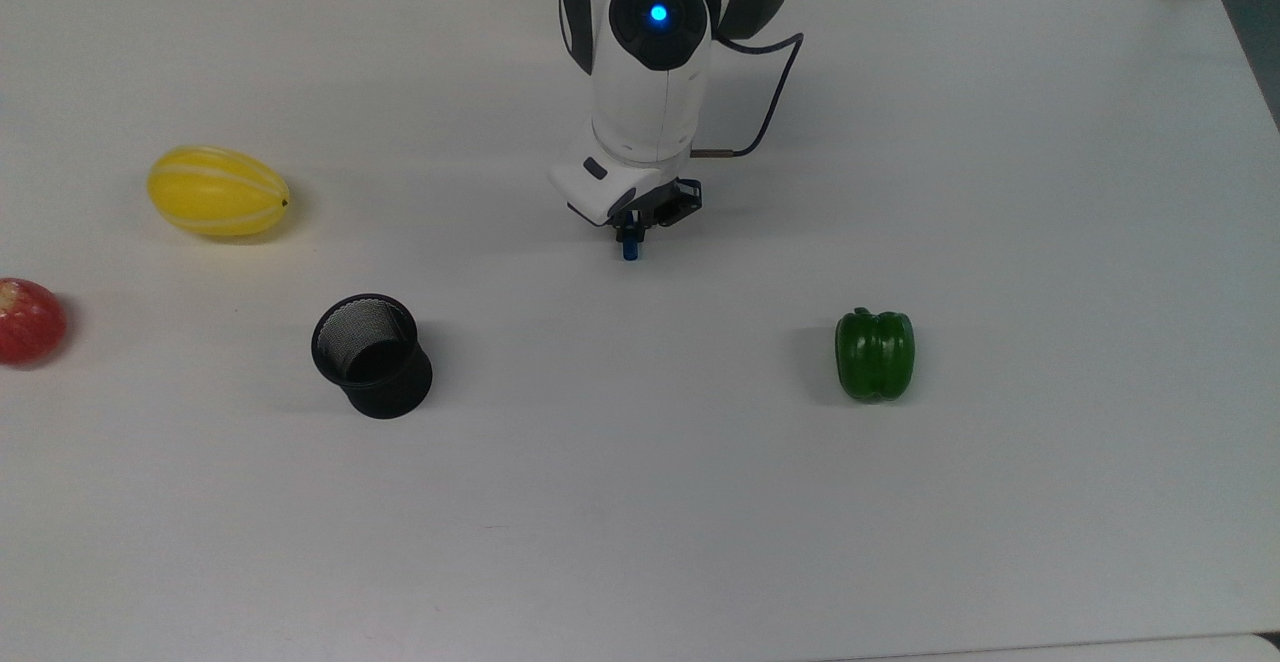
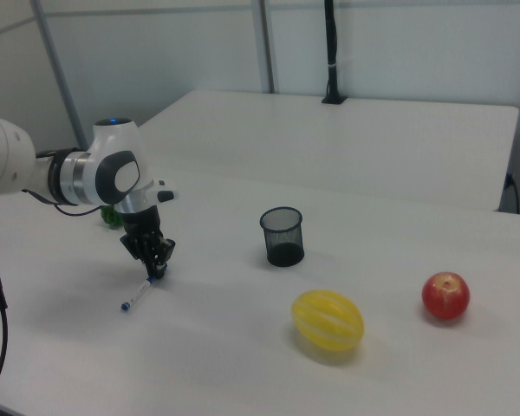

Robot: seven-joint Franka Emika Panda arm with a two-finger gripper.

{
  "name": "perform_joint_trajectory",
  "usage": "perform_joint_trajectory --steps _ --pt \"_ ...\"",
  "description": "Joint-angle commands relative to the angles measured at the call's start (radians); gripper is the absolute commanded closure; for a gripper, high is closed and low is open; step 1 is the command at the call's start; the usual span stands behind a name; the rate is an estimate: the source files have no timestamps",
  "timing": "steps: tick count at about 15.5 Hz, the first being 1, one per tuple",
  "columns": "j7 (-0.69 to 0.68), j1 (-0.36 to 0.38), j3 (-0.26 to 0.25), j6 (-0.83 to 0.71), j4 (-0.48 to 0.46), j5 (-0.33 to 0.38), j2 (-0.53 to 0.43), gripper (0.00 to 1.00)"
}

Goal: Place marker
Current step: 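Lift the marker off the table, then carry the marker over the black mesh pen cup and lower it in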

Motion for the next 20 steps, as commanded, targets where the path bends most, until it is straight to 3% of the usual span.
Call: perform_joint_trajectory --steps 1,7,11,14,17,20 --pt "0.037 0.006 -0.001 -0.116 0.030 -0.006 -0.076 0.88" --pt "0.029 -0.002 -0.003 -0.360 0.202 0.003 -0.156 0.88" --pt "0.025 -0.003 -0.009 -0.405 0.259 0.004 -0.168 0.88" --pt "0.015 -0.032 -0.015 -0.370 0.263 -0.011 -0.155 0.88" --pt "0.015 -0.077 -0.020 -0.202 0.260 -0.016 -0.152 0.88" --pt "0.015 -0.109 -0.061 -0.067 0.259 -0.016 -0.139 0.88"
